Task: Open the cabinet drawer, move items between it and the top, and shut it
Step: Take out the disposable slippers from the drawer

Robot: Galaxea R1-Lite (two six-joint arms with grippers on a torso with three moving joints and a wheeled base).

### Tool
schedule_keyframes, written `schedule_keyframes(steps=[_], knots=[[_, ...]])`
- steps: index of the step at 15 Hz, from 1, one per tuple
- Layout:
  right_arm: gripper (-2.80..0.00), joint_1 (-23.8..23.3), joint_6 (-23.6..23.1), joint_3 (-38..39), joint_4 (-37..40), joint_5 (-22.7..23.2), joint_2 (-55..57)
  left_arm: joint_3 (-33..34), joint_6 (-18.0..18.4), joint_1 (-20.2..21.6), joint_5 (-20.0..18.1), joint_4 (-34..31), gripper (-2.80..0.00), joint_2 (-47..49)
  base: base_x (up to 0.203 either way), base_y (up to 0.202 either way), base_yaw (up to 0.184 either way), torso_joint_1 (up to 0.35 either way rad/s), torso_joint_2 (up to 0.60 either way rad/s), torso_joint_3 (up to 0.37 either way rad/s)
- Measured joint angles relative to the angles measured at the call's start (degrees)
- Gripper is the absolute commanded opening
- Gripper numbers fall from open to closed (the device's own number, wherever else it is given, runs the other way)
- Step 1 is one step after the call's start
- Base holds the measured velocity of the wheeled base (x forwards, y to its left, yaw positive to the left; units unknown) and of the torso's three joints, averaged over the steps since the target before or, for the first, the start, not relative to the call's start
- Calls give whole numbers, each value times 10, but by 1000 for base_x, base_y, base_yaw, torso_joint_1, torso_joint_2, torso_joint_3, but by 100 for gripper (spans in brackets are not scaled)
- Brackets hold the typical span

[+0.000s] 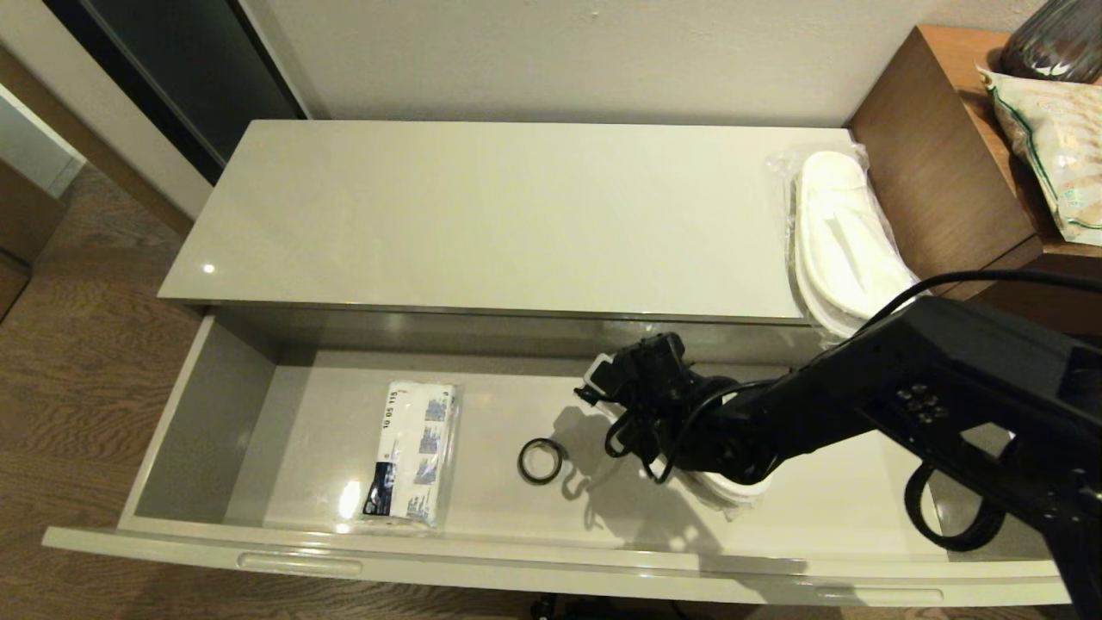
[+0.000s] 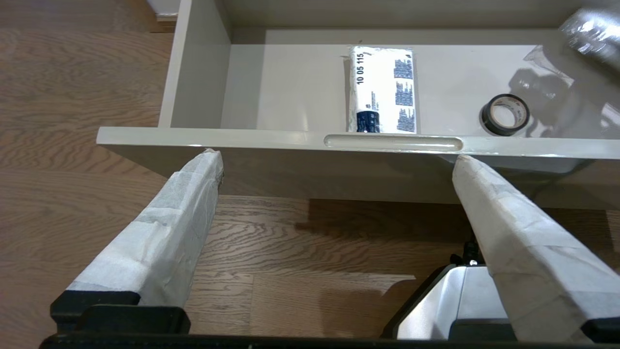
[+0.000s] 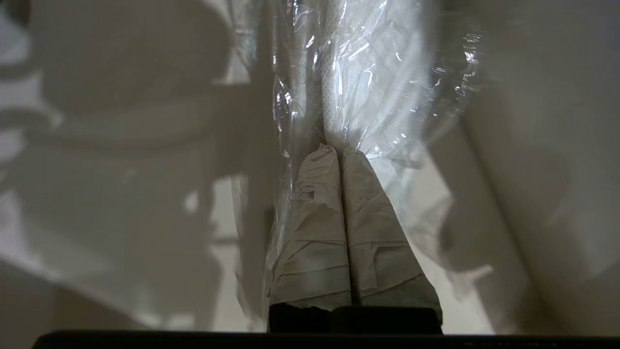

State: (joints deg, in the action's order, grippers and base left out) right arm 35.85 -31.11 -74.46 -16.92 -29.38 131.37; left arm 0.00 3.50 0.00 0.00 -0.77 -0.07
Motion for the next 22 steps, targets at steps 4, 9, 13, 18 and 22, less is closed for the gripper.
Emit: schedule_keyframes(steps=[4,9,13,18,22], knots=[[-280,-1,65,-26,195,22,-93,0,0,0,0,0,0,0,0,0,0,0,0,0],[-280,10,130,-29,373,45,-192,0,0,0,0,0,0,0,0,0,0,0,0,0],[-280,35,143,-35,481,66,-280,0,0,0,0,0,0,0,0,0,0,0,0,0],[-280,62,161,-20,573,69,-366,0,0,0,0,0,0,0,0,0,0,0,0,0],[0,48,163,14,555,64,-347,0,0,0,0,0,0,0,0,0,0,0,0,0]])
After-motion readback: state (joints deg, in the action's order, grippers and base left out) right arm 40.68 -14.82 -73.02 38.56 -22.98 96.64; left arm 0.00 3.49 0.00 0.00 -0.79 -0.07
